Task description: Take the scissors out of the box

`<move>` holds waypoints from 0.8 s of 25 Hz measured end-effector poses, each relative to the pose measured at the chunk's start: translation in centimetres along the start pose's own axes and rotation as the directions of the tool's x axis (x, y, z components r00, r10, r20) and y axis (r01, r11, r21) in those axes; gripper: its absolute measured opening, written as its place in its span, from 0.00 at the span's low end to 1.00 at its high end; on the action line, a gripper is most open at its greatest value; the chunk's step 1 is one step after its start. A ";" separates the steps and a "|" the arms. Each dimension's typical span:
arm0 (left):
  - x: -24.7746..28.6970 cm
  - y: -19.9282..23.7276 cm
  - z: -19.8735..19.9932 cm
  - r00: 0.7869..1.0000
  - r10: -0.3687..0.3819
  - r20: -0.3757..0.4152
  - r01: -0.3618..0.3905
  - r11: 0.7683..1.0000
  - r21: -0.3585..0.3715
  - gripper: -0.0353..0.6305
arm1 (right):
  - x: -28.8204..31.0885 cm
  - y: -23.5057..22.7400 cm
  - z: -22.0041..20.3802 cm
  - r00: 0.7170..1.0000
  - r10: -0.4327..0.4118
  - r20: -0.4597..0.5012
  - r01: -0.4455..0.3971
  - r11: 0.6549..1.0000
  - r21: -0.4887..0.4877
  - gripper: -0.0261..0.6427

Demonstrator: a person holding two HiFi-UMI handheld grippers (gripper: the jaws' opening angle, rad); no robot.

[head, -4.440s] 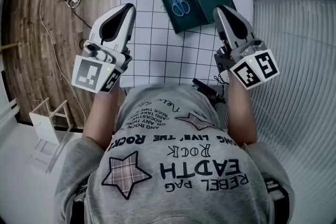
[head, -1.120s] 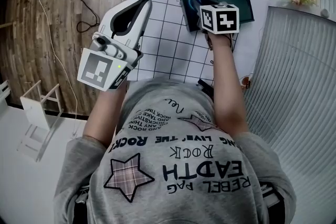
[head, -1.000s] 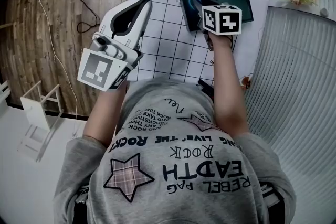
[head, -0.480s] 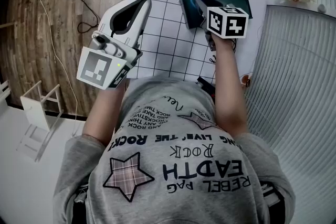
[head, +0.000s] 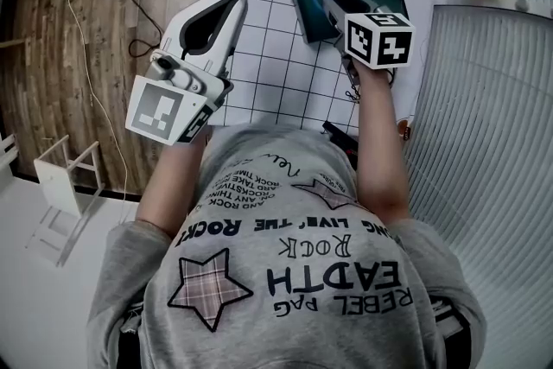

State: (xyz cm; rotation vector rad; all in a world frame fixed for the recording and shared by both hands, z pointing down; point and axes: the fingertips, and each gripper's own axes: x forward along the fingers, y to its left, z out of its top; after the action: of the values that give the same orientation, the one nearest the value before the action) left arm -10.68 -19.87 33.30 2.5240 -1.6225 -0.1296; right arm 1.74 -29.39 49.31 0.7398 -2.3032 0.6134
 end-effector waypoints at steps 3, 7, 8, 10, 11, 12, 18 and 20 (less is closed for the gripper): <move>-0.2 -0.5 0.3 1.000 -0.001 0.002 0.001 1.000 0.010 0.06 | -1.1 0.4 0.3 1.000 0.004 0.016 -0.004 1.000 -0.016 0.18; -0.5 -1.1 0.7 1.000 -0.001 0.004 0.001 1.000 0.015 0.06 | -2.6 0.8 0.7 0.999 0.011 0.047 -0.011 1.000 -0.012 0.18; -0.5 -1.2 0.8 1.000 -0.001 0.007 0.001 1.000 0.019 0.06 | -2.9 0.9 0.9 0.998 0.012 0.057 -0.011 1.000 -0.013 0.18; -0.7 -1.5 0.9 1.000 -0.003 0.007 0.003 1.000 0.023 0.06 | -3.6 1.0 1.1 0.997 0.012 0.072 -0.010 1.000 -0.017 0.18; -0.8 -1.7 0.8 1.000 -0.005 0.006 0.005 1.000 0.025 0.06 | -3.9 1.1 1.0 0.997 0.011 0.076 -0.009 1.000 -0.019 0.18; -0.9 -1.9 0.8 1.000 -0.007 0.003 0.007 1.000 0.025 0.06 | -4.2 1.1 0.9 0.997 0.010 0.079 -0.008 1.000 -0.019 0.18; -1.0 -3.0 1.5 1.000 -0.020 0.012 0.019 0.999 0.037 0.06 | -6.3 1.1 1.3 0.993 0.002 0.119 0.000 1.000 -0.014 0.18; -1.0 -3.2 1.7 1.000 -0.023 0.016 0.023 0.999 0.042 0.06 | -6.9 1.3 1.4 0.991 0.001 0.130 0.001 1.000 -0.018 0.18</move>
State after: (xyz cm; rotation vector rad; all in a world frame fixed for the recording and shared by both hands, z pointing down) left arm -8.46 -17.72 31.08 2.5802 -1.6192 -0.1200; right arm 4.75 -26.91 43.29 0.7923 -2.4246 0.5578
